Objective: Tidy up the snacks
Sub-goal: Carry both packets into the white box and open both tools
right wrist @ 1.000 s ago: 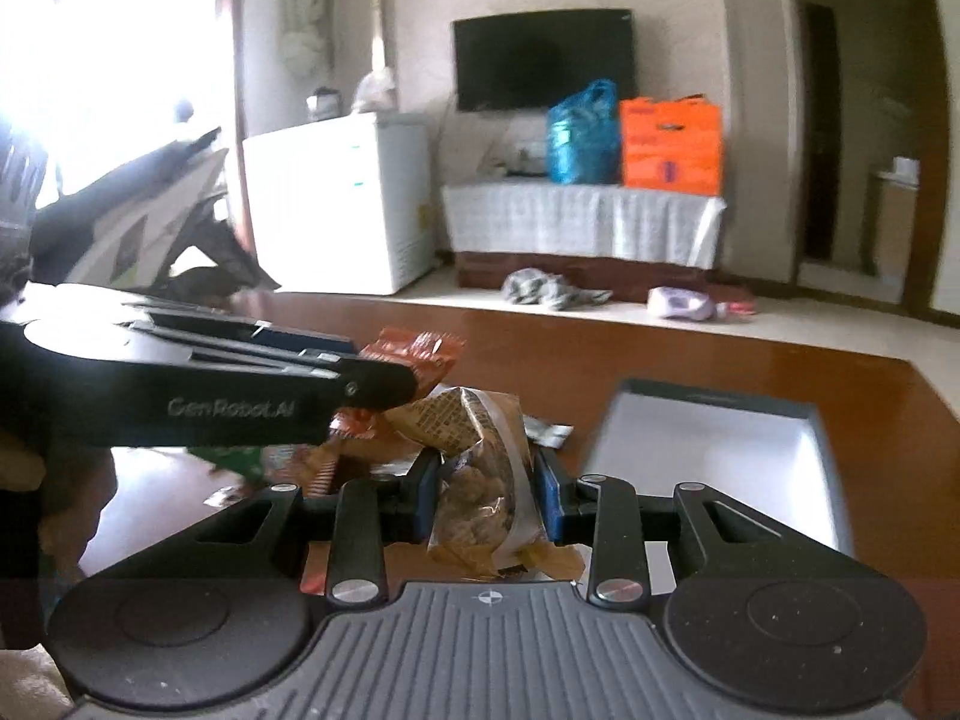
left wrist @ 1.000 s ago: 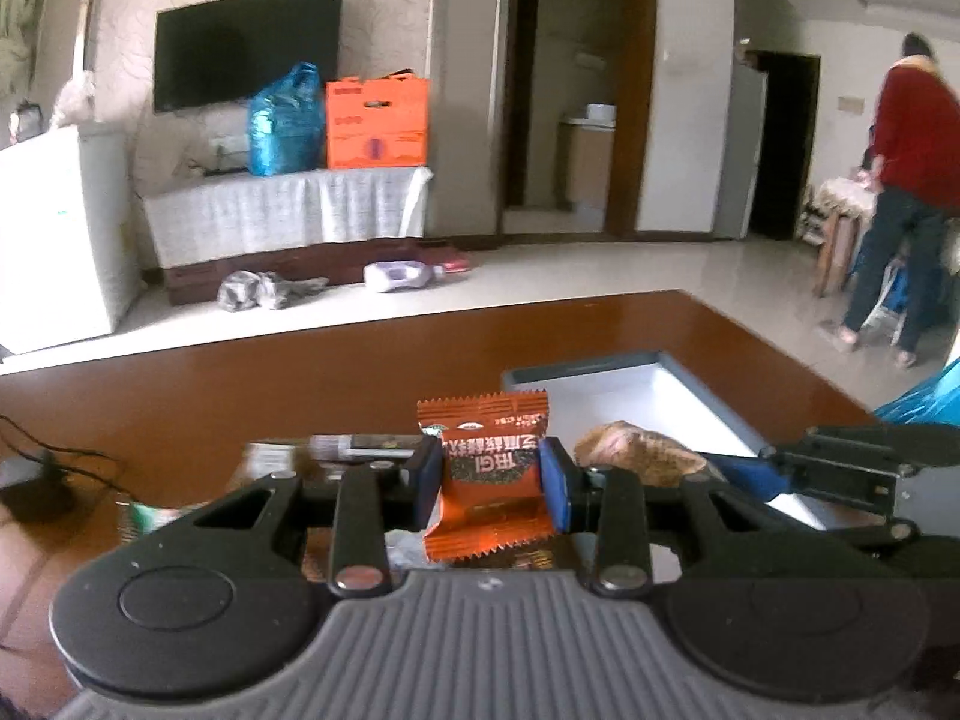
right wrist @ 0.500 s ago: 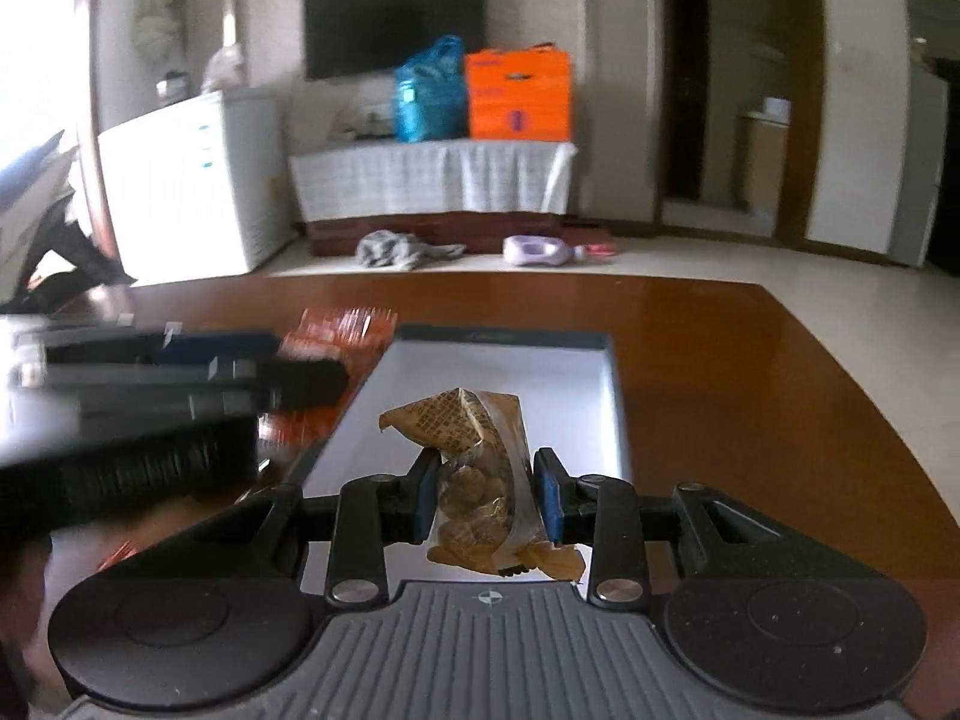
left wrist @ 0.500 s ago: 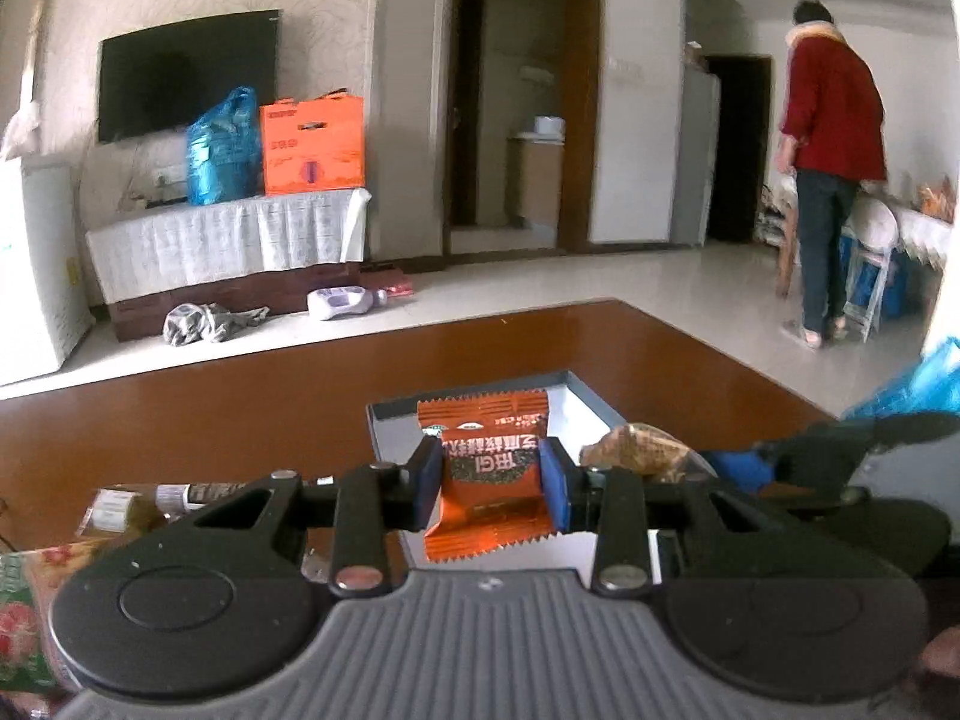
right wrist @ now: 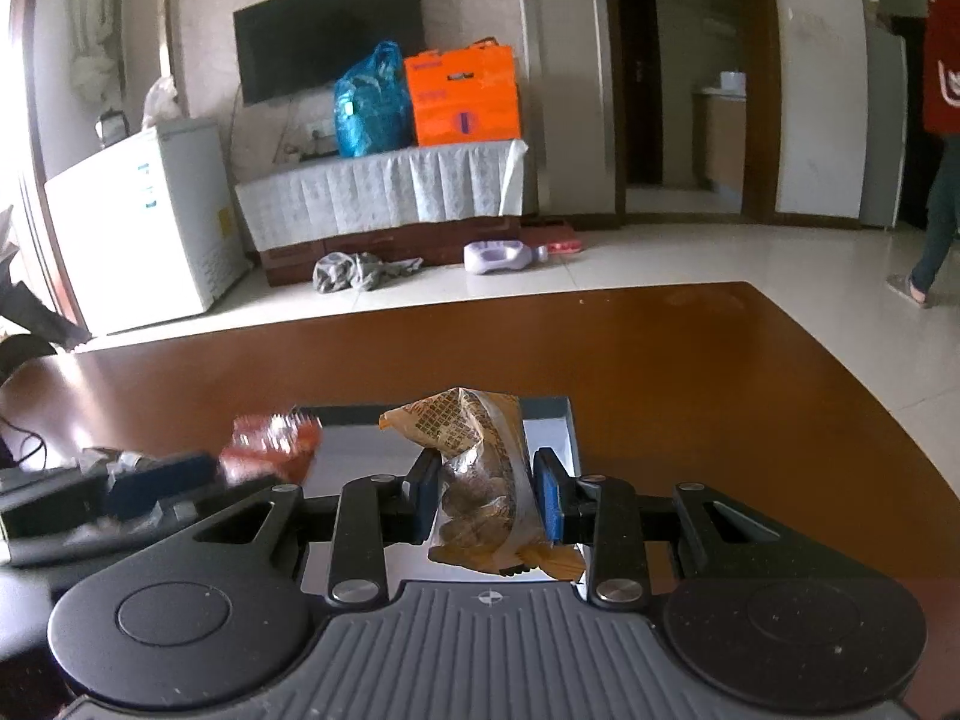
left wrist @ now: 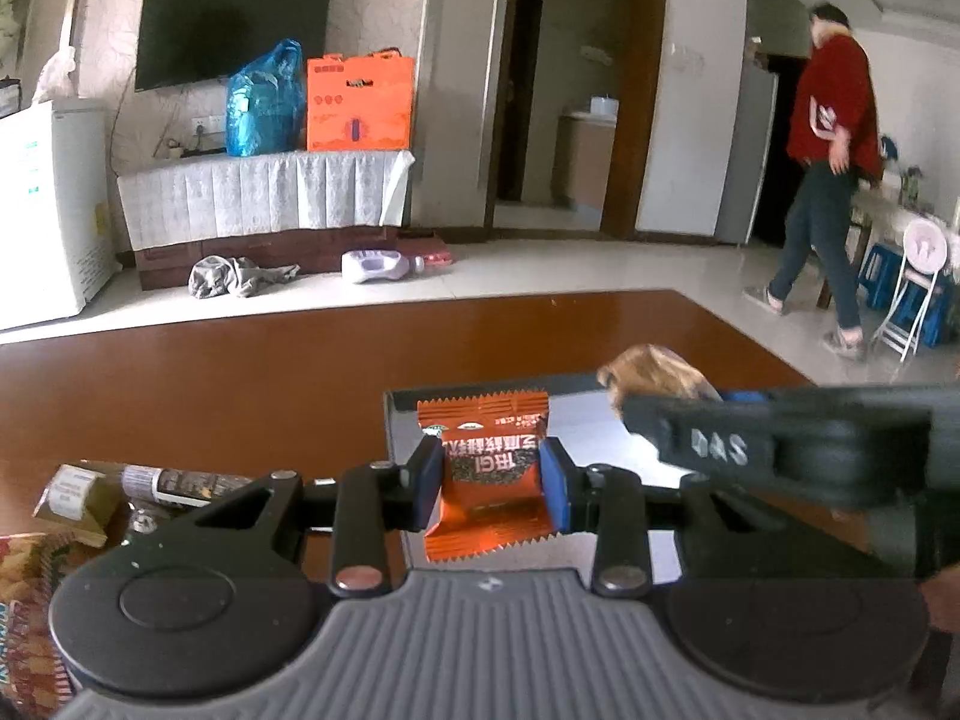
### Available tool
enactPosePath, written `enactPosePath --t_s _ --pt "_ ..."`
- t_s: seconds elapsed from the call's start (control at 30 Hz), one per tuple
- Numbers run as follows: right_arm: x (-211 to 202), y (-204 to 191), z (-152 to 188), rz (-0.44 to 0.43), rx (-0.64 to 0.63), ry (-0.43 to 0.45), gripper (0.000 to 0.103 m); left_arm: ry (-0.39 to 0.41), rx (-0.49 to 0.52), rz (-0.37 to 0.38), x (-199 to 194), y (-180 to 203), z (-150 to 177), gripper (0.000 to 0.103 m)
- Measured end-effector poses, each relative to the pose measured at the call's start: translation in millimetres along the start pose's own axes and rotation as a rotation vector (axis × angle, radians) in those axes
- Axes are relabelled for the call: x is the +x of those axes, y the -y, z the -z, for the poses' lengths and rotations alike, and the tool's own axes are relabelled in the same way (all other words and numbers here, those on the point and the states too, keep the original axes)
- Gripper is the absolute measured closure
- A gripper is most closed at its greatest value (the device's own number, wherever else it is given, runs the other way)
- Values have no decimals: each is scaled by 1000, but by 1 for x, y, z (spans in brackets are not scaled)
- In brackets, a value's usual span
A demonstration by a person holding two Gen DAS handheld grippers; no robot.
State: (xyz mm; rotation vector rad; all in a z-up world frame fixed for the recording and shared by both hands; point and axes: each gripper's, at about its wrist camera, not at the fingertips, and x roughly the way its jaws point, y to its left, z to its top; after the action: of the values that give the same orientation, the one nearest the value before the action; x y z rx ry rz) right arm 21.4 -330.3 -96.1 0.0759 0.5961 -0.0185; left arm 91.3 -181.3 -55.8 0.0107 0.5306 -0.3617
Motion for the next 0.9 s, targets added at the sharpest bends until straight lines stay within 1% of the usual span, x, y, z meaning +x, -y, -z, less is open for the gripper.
enactPosePath --t_s 0.07,0.2,0.5,0.57,0.73,0.83,0.9 --pt "4 3 3 -14 4 -18 68 -14 22 6 6 -1 0 70" --pt "11 5 9 -36 17 -70 68 -32 84 -24 22 9 3 70" --pt "18 8 8 -43 40 -102 68 -80 99 -30 47 8 6 70" --pt "19 7 7 -41 40 -102 68 -83 103 -29 48 10 2 70" --pt "22 8 4 -29 40 -93 66 -84 109 -32 53 10 3 70" --pt "19 7 5 -16 30 -69 65 -80 114 -33 53 10 2 67" --pt "18 5 5 -10 21 -58 62 -76 116 -39 52 10 2 66"
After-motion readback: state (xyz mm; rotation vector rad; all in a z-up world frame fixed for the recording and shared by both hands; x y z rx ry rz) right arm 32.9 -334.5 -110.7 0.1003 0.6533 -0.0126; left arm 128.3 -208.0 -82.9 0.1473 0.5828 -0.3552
